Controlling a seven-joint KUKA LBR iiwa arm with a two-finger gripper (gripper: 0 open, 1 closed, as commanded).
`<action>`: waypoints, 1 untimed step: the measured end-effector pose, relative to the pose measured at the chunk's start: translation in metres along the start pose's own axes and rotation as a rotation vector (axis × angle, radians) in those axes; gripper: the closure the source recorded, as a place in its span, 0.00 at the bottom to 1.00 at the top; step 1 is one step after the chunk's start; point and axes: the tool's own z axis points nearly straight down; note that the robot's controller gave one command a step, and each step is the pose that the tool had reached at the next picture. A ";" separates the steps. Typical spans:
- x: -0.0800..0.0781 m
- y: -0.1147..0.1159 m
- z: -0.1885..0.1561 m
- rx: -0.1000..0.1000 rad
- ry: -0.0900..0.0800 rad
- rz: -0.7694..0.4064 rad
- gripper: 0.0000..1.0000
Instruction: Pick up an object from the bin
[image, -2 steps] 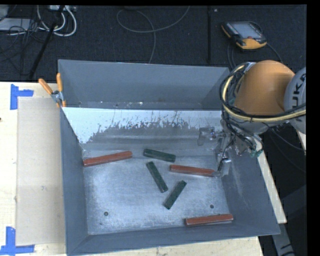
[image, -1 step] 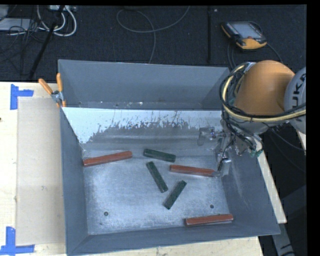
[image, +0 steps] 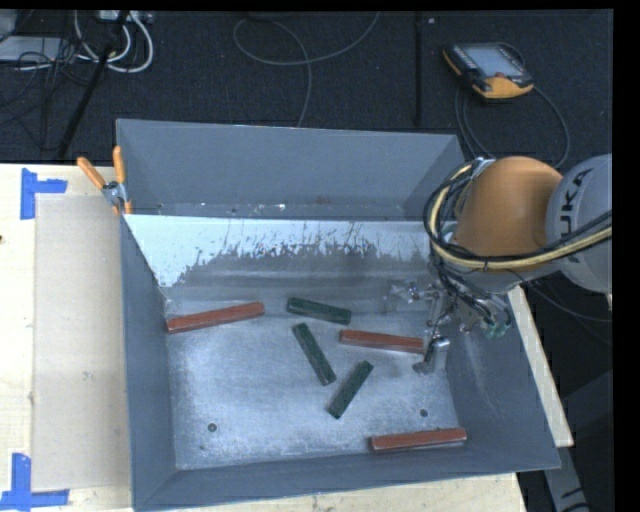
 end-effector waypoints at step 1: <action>-0.025 0.007 0.053 -0.003 0.004 -0.098 1.00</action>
Offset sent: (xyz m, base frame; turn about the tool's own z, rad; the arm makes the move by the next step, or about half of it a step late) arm 0.0000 0.0000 0.0000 0.0000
